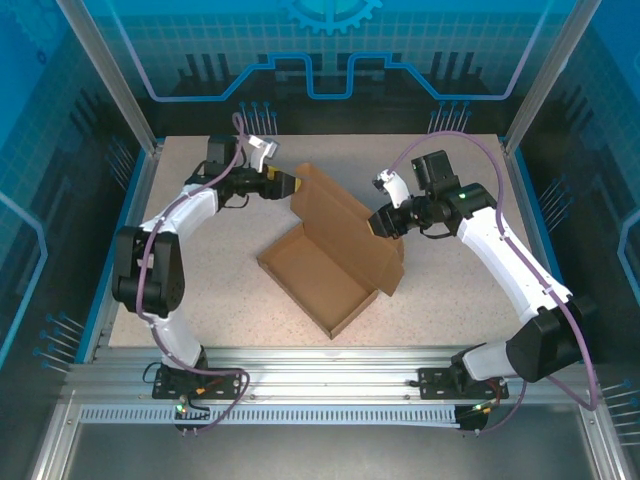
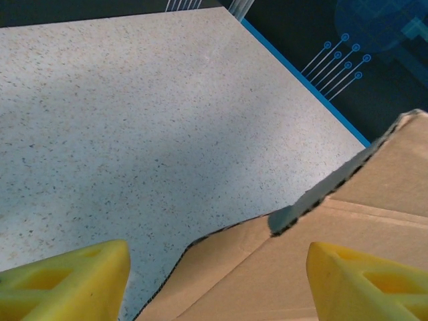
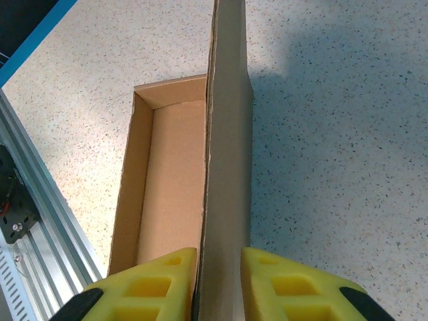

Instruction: Fold the paper box

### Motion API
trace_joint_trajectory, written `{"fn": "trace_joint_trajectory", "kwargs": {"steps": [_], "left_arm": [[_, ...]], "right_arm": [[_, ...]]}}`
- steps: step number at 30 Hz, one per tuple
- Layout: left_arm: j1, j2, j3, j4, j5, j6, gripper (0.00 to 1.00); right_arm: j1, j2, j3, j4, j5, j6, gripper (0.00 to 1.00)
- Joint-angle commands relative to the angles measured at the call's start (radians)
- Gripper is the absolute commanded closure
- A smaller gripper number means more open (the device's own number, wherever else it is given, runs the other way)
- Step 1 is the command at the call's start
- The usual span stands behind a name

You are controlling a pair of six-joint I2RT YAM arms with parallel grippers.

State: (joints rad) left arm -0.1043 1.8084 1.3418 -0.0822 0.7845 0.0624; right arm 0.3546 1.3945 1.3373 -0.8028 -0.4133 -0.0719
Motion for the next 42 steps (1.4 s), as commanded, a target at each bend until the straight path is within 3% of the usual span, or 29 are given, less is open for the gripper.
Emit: {"fn": "trace_joint_trajectory", "kwargs": {"steps": [1,12,14,18,29,35,40,42], "left_arm": [[-0.014,0.025,0.047,-0.028,0.071,0.043,0.29],[-0.049,0.063,0.098,-0.081,0.073,0.055,0.31],[-0.057,0.049,0.099,-0.111,0.043,0.077,0.34],[-0.091,-0.003,0.077,-0.18,-0.087,0.136,0.5],[-0.185,-0.116,-0.001,-0.222,-0.212,0.156,0.59],[-0.207,-0.126,0.002,-0.258,-0.213,0.174,0.58],[-0.203,-0.1,0.04,-0.289,-0.202,0.207,0.38],[-0.201,-0.072,0.089,-0.339,-0.186,0.232,0.37]], "right_arm": [[0.011,0.003,0.005,-0.006,-0.024,0.001,0.75],[0.011,0.008,-0.005,0.016,-0.021,0.019,0.75],[0.011,0.008,-0.007,0.024,-0.013,0.025,0.76],[0.011,0.008,-0.015,0.042,0.014,0.037,0.78],[0.01,0.014,-0.024,0.064,0.059,0.04,0.79],[0.012,0.009,-0.039,0.085,0.046,0.033,0.86],[0.013,0.014,-0.028,0.083,0.018,0.013,0.87],[0.016,0.017,-0.022,0.082,0.016,0.008,0.87]]}}
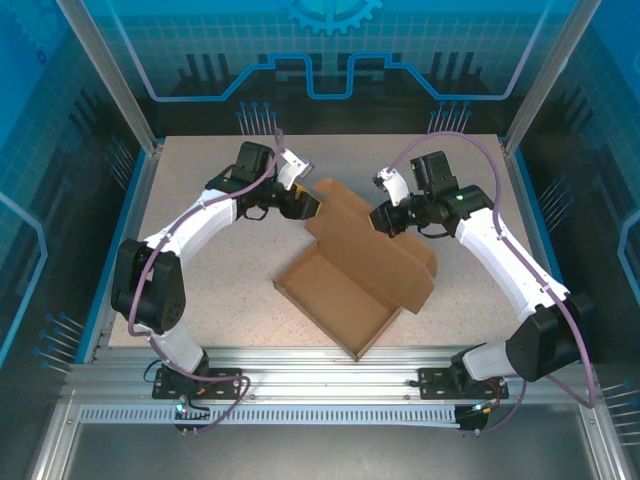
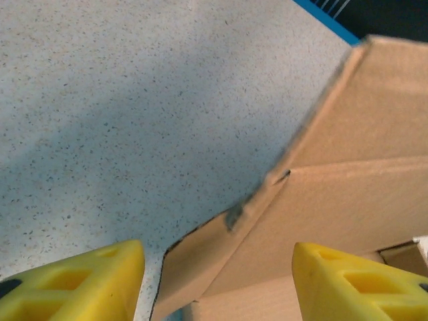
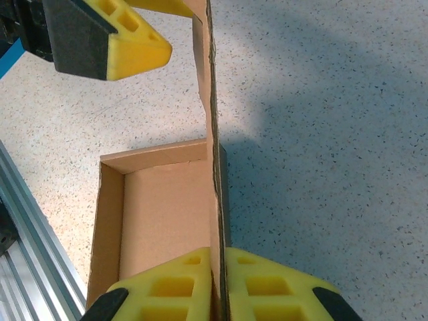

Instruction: Fold the paper box

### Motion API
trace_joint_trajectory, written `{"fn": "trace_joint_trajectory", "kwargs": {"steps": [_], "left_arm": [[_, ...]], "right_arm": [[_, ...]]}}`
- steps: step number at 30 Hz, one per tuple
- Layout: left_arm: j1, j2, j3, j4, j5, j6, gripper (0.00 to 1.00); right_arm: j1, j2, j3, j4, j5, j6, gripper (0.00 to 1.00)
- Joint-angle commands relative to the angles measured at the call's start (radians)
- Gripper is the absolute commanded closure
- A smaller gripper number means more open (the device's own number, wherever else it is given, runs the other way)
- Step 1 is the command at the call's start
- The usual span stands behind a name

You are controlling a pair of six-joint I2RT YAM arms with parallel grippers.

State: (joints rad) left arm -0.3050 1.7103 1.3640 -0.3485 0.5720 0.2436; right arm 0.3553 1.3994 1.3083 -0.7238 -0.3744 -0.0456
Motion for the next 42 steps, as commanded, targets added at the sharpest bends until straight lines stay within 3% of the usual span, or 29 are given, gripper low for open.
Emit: {"fn": "trace_joint_trajectory", "kwargs": {"steps": [1,12,24,30,38,42], "left_arm": [[0.002,0.036,0.084,-0.087,0.038,0.064,0.37],[0.002,0.171,0.25,-0.21,0.114,0.119,0.32],[-0.006,0.142,0.212,-0.224,0.104,0.098,0.55],[-0.02,0.113,0.191,-0.23,0.028,0.086,0.69],[-0.048,0.077,0.166,-0.238,0.003,0.068,0.73],[-0.051,0.054,0.132,-0.21,-0.05,0.048,0.82]], "right_arm": [[0.016,0.013,0.008,0.003,-0.025,-0.02,0.87],[0.02,0.024,0.014,0.011,-0.032,-0.025,0.88],[0.037,0.033,0.018,0.03,0.042,-0.022,0.93],[0.068,0.055,0.041,0.027,0.138,-0.029,0.97],[0.098,0.067,0.061,0.045,0.174,-0.032,0.98],[0.111,0.069,0.071,0.055,0.193,-0.037,0.98]]}}
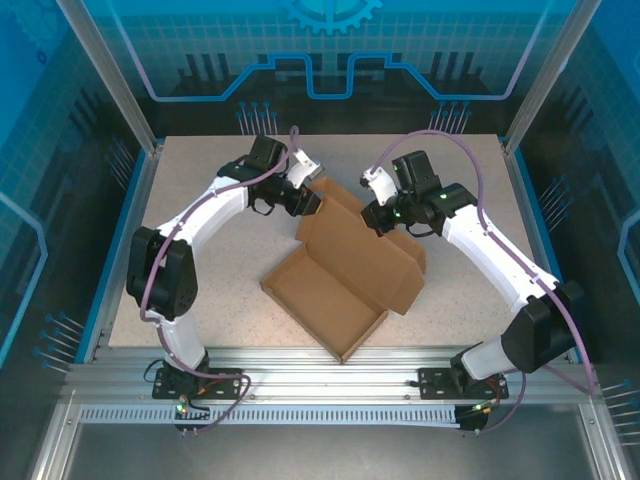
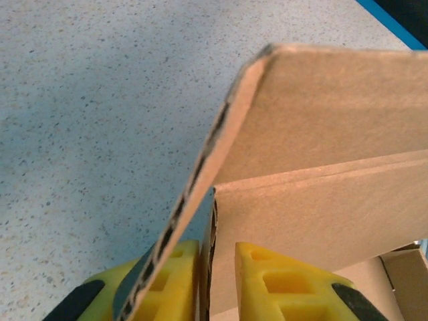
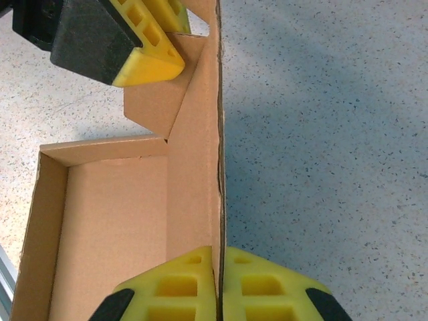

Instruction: Fold the paper box

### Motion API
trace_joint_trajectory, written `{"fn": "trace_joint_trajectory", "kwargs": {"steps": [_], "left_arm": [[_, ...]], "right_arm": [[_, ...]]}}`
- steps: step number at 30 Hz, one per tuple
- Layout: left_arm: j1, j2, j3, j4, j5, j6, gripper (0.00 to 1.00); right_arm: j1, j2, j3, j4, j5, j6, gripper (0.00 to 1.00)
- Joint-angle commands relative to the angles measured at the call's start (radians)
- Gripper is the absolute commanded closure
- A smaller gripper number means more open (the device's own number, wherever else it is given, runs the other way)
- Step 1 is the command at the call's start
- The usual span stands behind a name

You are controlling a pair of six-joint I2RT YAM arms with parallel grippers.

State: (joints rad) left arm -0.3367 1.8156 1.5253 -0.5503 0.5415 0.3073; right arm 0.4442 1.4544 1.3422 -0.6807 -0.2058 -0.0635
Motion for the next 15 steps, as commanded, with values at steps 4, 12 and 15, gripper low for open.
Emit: {"fn": "trace_joint_trajectory", "kwargs": {"steps": [4,12,15], "left_arm": [[-0.018,-0.082,-0.063,0.028,-0.085,-0.045,0.86],[-0.019,-0.195,-0.198,0.158,-0.281,-0.095,0.88],[-0.019,-0.226,-0.233,0.171,-0.325,-0.108,0.88]], "right_arm": [[0.028,0.017,0.049,0.02,0.019,-0.02,0.96],[0.011,-0.004,0.064,0.016,0.006,0.009,0.75],[-0.016,-0.035,0.062,0.008,-0.01,0.026,0.6]]}}
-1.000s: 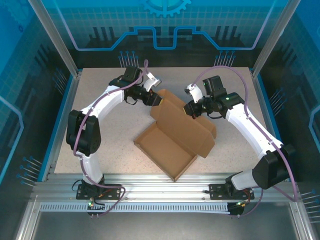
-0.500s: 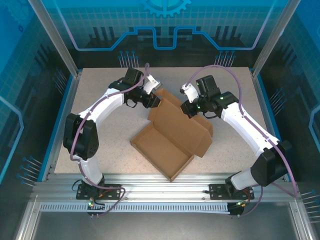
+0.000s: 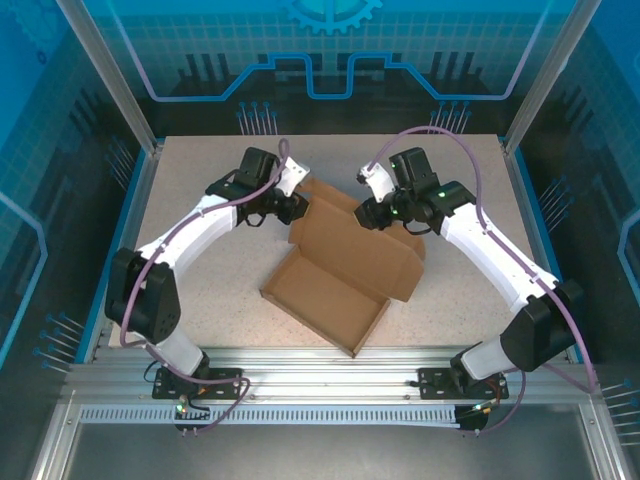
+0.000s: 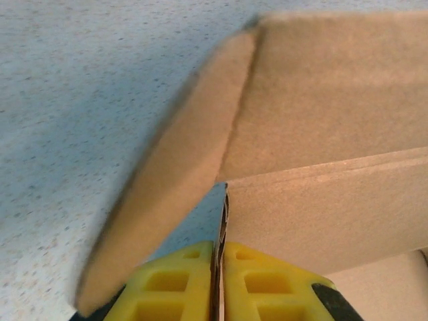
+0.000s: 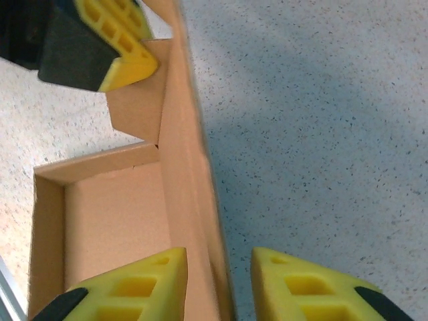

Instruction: Fold the paper box

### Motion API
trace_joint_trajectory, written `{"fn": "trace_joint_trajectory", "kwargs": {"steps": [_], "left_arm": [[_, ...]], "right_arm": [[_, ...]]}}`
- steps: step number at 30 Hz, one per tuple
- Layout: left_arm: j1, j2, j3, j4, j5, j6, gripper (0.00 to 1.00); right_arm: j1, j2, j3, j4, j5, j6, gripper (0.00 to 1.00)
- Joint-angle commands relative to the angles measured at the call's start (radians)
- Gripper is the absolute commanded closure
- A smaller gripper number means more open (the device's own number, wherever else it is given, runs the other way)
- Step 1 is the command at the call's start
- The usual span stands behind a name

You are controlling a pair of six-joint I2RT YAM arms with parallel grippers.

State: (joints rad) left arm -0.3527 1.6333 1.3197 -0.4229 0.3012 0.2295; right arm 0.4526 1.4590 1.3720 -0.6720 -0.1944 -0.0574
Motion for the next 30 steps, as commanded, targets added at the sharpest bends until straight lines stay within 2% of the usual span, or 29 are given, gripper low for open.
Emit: {"fn": "trace_joint_trajectory", "kwargs": {"steps": [1,10,15,19,24,30], "left_arm": [[-0.001,-0.052,-0.037,0.049,-0.092,-0.04,0.87],[0.005,-0.136,-0.191,0.189,-0.193,-0.141,0.84],[0.011,-0.16,-0.227,0.208,-0.186,-0.162,0.84],[0.012,-0.161,-0.231,0.207,-0.19,-0.168,0.84],[0.014,-0.161,-0.237,0.212,-0.186,-0.175,0.84],[0.014,-0.162,-0.238,0.206,-0.183,-0.176,0.84]], "right_arm": [[-0.038,-0.052,0.029,-0.007,-0.028,0.026,0.56],[-0.188,-0.261,-0.167,0.03,-0.059,0.14,0.52],[-0.258,-0.324,-0.248,0.035,-0.053,0.191,0.49],[-0.32,-0.308,-0.263,0.038,-0.085,0.214,0.41],[-0.371,-0.255,-0.273,0.054,-0.134,0.248,0.4],[-0.375,-0.215,-0.304,0.1,-0.164,0.251,0.38]]}}
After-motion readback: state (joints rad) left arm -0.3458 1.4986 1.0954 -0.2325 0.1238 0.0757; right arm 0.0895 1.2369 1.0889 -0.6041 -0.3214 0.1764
